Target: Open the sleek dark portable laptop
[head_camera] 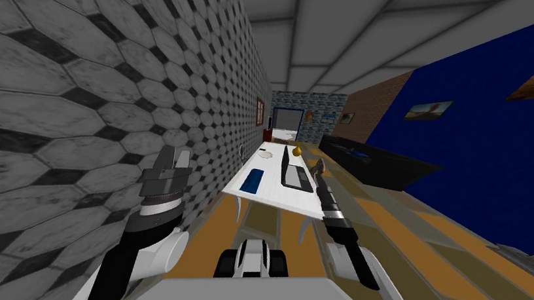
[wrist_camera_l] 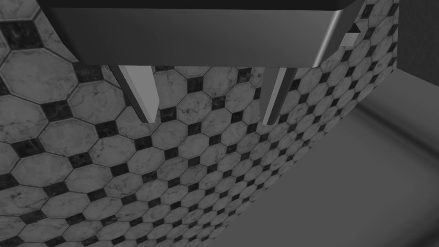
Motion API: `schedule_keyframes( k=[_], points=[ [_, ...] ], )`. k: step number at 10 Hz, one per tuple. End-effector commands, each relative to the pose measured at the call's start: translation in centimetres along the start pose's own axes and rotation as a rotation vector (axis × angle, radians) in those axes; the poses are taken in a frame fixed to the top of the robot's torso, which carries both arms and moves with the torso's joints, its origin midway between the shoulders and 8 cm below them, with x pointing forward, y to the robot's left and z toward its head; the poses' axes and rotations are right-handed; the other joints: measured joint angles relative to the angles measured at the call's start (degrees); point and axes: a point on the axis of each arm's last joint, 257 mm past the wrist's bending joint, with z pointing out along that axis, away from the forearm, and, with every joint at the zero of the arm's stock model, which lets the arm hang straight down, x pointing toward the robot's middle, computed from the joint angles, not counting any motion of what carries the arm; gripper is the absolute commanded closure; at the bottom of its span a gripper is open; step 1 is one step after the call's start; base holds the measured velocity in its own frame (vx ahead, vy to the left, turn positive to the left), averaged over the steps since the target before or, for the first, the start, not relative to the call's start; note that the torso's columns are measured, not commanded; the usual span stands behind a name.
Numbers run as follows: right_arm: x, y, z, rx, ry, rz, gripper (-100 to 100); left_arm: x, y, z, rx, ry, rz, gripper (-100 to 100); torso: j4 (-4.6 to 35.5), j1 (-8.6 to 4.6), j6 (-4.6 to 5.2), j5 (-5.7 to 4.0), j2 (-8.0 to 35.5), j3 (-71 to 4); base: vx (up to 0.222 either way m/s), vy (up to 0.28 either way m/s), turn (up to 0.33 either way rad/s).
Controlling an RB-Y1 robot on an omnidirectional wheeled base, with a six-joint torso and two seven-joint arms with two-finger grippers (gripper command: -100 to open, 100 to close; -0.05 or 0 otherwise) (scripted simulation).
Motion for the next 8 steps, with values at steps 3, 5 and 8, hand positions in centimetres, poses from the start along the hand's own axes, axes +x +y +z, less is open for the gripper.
schedule_keyframes(
  k=[3, 5, 8],
  points=[
    [-1.3, -6.6, -0.3, 0.147, 0.053, -0.301, -100, 0.0, 0.0, 0.0, 0.0, 0.0, 0.0, 0, -0.04, -0.11, 0.0, -0.03, -0.14, -0.09, 0.071, 0.134, 0.111],
    [-2.4, -9.7, -0.7, 0.216, 0.08, -0.44, -100, 0.0, 0.0, 0.0, 0.0, 0.0, 0.0, 0, -0.01, -0.03, 0.01, -0.01, 0.0, -0.01, 0.056, 0.147, 0.107],
    [-4.9, -14.4, -1.6, 0.325, 0.126, -0.655, -100, 0.0, 0.0, 0.0, 0.0, 0.0, 0.0, 0, -0.02, -0.01, 0.0, 0.0, -0.06, -0.04, 0.077, 0.163, 0.113]
  ],
)
